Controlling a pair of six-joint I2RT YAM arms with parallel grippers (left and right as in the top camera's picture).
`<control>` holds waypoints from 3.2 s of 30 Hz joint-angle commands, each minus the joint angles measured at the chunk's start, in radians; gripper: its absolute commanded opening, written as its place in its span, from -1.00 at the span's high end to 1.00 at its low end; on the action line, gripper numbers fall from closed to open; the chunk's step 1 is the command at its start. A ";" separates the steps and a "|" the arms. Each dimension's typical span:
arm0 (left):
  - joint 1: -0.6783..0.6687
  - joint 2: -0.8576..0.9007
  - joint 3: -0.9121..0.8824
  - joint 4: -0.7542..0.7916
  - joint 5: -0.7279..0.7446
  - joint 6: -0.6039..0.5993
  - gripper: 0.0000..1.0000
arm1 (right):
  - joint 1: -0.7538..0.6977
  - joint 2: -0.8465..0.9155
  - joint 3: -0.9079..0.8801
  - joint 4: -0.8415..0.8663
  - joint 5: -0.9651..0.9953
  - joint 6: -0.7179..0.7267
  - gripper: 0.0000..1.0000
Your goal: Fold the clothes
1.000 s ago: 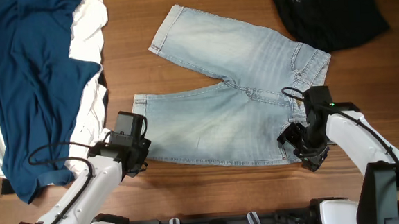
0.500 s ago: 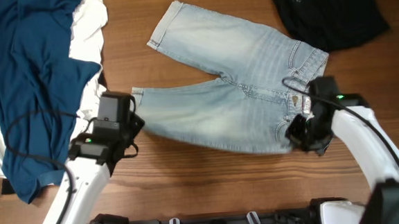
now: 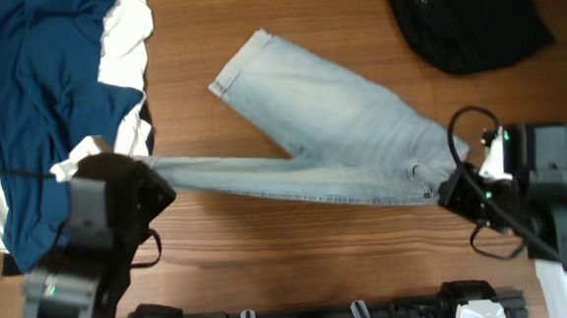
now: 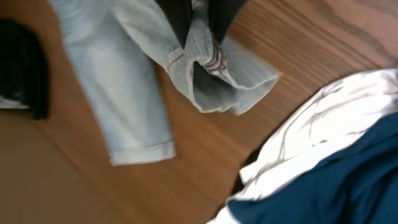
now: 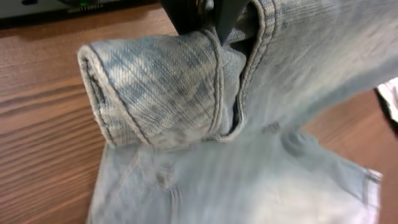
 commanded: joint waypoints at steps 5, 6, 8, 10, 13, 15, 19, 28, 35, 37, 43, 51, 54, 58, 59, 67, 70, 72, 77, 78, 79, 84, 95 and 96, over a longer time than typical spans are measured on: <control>0.014 0.129 0.036 0.141 -0.053 0.029 0.92 | -0.005 0.055 -0.003 0.101 0.140 -0.018 0.92; 0.007 0.194 0.036 0.200 -0.047 0.052 0.92 | -0.005 0.086 -0.006 0.120 0.139 -0.018 0.91; -0.021 0.347 0.036 0.325 -0.042 0.092 0.92 | -0.005 0.173 -0.007 0.171 0.139 -0.034 0.92; -0.047 0.484 0.036 0.440 -0.042 0.092 0.92 | -0.005 0.250 -0.007 0.224 0.140 -0.043 0.91; -0.073 0.660 0.036 0.634 -0.043 0.092 0.92 | -0.005 0.354 -0.007 0.300 0.144 -0.044 0.91; -0.085 0.776 0.036 0.818 -0.045 0.145 0.92 | -0.005 0.429 -0.007 0.351 0.153 -0.045 0.91; -0.098 0.902 0.036 1.098 -0.062 0.192 0.92 | -0.005 0.563 -0.007 0.433 0.177 -0.051 0.92; -0.103 0.927 0.036 1.361 -0.071 0.219 0.92 | -0.032 0.766 -0.007 0.613 0.195 -0.042 0.92; -0.103 0.991 0.036 1.447 -0.070 0.218 0.41 | -0.097 0.801 -0.012 0.659 0.185 -0.043 0.91; -0.103 1.023 0.036 1.458 -0.070 0.218 -0.56 | -0.097 0.803 -0.012 0.663 0.187 -0.043 0.56; -0.102 1.025 0.037 1.446 -0.108 0.355 -1.00 | -0.108 0.803 -0.005 0.663 0.192 -0.044 -0.83; -0.075 1.017 0.037 1.199 0.052 0.469 -0.99 | -0.112 0.690 0.294 0.459 0.082 -0.341 -0.98; -0.051 1.045 0.037 1.158 0.189 0.506 -0.99 | -0.111 0.653 0.406 0.393 0.080 -0.357 -0.99; -0.040 1.091 0.037 1.065 0.189 0.505 -0.99 | -0.087 0.650 0.413 0.365 0.079 -0.357 -0.99; -0.040 1.104 0.037 1.054 0.189 0.505 -0.98 | -0.079 0.650 0.412 0.361 0.079 -0.356 -0.99; -0.035 1.199 0.037 1.048 0.177 0.505 -0.61 | -0.043 0.649 0.412 0.367 0.081 -0.323 -0.99; -0.035 1.220 0.037 1.052 0.157 0.505 -0.44 | -0.042 0.650 0.412 0.369 0.078 -0.318 -0.99; -0.035 1.239 0.037 1.061 0.154 0.505 -0.22 | -0.042 0.649 0.412 0.369 0.079 -0.303 -0.99; -0.029 1.261 0.037 1.030 0.096 0.451 0.70 | -0.042 0.650 0.412 0.368 0.079 -0.282 -0.91; -0.016 1.255 0.038 0.975 0.072 0.412 0.79 | -0.042 0.651 0.412 0.368 0.079 -0.263 -0.89; -0.001 1.249 0.041 0.919 0.072 0.391 0.87 | -0.042 0.653 0.412 0.368 0.079 -0.247 -0.89; 0.196 1.155 0.050 0.408 0.217 0.214 0.92 | -0.006 0.735 0.412 0.355 0.078 -0.232 -0.85; 0.311 1.146 0.050 -0.023 0.331 0.323 0.68 | 0.164 1.048 0.412 0.438 0.071 -0.253 -0.95; 0.299 1.146 0.050 -0.024 0.330 0.323 0.63 | 0.164 1.070 0.412 0.465 0.071 -0.256 -0.95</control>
